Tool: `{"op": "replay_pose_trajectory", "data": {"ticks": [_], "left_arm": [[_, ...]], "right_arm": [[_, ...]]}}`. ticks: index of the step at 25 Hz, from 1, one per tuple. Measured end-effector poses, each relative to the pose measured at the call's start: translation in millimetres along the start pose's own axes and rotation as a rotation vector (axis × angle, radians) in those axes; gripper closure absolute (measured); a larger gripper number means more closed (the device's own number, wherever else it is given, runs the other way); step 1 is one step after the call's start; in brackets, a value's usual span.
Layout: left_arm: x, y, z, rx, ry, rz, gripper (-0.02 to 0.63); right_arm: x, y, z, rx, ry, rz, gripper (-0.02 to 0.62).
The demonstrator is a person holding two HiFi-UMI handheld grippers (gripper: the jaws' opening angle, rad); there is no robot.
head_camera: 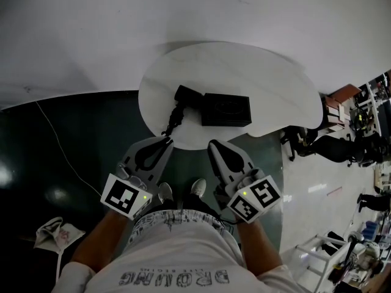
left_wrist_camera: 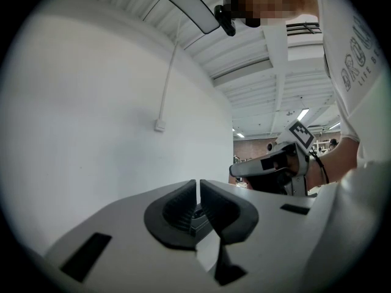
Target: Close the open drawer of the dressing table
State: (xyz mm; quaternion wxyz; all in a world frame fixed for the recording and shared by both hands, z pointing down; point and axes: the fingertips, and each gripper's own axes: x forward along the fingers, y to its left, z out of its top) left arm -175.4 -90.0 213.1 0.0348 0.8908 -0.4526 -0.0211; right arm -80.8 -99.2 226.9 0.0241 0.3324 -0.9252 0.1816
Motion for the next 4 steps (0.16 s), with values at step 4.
{"op": "replay_pose_trajectory", "data": {"ticks": [4], "left_arm": [[2.0,-0.7,1.2,0.003,-0.003,-0.004,0.569]], "right_arm": [[0.0,-1.0,-1.1,0.005,0.004,0.002,0.589]]}}
